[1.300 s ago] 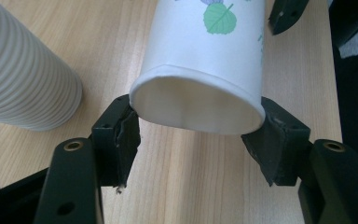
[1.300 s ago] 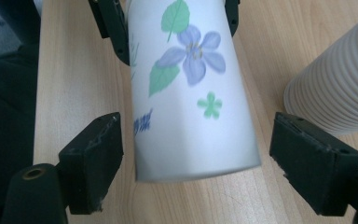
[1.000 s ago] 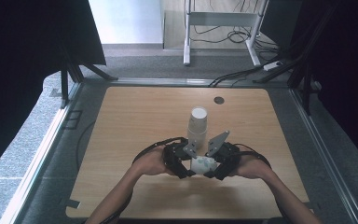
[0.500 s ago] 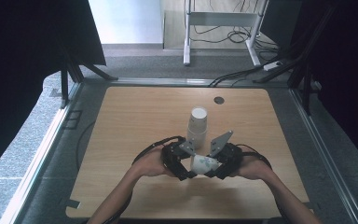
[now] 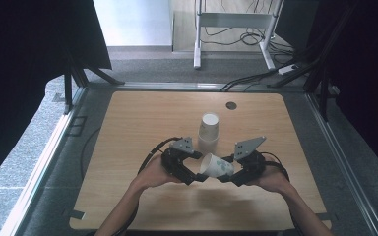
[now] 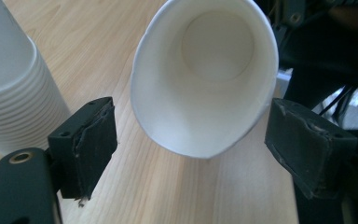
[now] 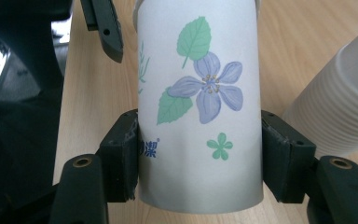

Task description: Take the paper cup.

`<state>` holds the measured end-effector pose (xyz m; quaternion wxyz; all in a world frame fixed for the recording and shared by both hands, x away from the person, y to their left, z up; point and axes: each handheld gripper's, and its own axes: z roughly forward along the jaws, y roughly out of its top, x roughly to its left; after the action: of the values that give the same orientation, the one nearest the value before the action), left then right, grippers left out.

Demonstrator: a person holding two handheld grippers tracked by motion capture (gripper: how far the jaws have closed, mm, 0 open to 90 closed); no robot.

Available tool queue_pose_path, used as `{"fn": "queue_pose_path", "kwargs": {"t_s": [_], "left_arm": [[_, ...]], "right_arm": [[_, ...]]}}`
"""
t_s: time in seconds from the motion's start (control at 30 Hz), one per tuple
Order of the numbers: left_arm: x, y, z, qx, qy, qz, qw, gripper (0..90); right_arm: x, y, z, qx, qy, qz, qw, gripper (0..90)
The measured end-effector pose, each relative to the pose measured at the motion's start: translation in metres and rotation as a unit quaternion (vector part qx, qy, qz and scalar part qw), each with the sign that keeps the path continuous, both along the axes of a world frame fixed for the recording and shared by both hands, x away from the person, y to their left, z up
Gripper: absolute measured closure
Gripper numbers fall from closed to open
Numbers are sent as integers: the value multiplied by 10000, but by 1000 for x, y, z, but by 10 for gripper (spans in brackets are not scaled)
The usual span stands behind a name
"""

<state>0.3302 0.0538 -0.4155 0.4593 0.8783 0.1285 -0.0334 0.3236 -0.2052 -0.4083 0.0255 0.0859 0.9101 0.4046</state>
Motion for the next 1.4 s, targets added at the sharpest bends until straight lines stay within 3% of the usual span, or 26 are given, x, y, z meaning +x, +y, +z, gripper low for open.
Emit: {"fn": "queue_pose_path", "kwargs": {"t_s": [0.13,0.37,0.57,0.77,1.17,1.3,1.4], "left_arm": [[1,3,-2,-298,94,72,9995,171],[4,2,-5,-625,234,51,9978,177],[6,1,-7,-950,404,-26,9947,202],[7,2,-10,-1070,451,-59,9932,262],[5,1,-6,-804,186,-17,9966,359],[4,-1,-1,-510,43,61,9987,368],[4,-4,4,-163,-112,85,9998,369]], "right_arm": [[-1,-5,-1,211,-56,-38,9998,375],[-4,-9,-3,487,-124,-14,9987,375],[-4,-8,-6,573,-130,21,9983,374],[-3,-6,-7,579,-94,27,9983,373],[1,-3,-11,434,58,32,9990,351],[1,2,-13,224,78,-43,9997,243],[1,3,-10,23,8,-144,9999,195]]}}
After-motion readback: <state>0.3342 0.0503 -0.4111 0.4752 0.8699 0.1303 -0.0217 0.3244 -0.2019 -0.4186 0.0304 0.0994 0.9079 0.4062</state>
